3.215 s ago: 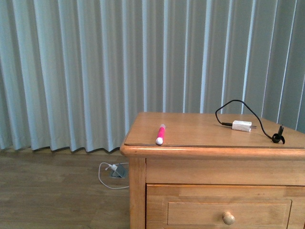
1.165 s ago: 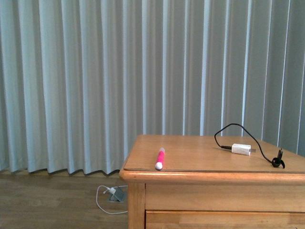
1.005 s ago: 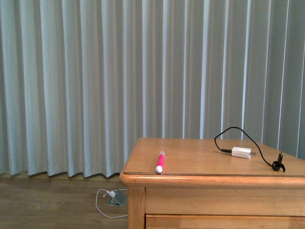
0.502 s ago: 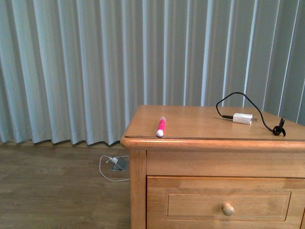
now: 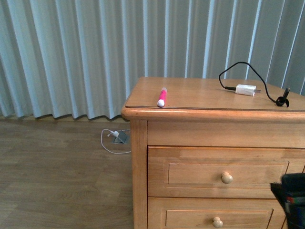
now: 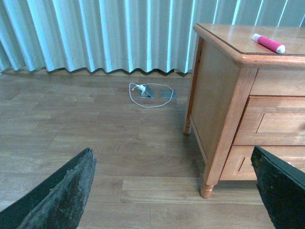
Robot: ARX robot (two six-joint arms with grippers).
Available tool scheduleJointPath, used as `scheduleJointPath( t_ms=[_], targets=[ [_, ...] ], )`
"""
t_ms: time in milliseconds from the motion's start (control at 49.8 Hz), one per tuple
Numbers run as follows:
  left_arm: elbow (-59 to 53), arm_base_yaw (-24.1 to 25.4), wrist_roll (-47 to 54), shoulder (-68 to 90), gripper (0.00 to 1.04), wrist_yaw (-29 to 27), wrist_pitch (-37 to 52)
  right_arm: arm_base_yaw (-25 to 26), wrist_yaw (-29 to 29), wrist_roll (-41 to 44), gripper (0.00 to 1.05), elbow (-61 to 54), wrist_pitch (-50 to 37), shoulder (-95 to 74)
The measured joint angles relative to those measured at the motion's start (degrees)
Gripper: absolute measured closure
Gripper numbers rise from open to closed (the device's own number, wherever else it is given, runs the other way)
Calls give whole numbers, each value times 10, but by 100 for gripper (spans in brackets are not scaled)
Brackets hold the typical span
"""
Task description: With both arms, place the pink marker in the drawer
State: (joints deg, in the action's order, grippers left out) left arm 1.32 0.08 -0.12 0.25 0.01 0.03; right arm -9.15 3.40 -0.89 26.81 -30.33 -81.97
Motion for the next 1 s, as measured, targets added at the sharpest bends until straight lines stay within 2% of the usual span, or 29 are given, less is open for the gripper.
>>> scheduleJointPath(
  t_ms=[422, 1005],
  targets=[
    [0, 0, 0, 0, 6, 0, 0, -55, 48, -7, 8, 168, -87, -247],
    [0, 0, 0, 0, 6, 0, 0, -55, 86, -25, 8, 324, -101, -434]
  ],
)
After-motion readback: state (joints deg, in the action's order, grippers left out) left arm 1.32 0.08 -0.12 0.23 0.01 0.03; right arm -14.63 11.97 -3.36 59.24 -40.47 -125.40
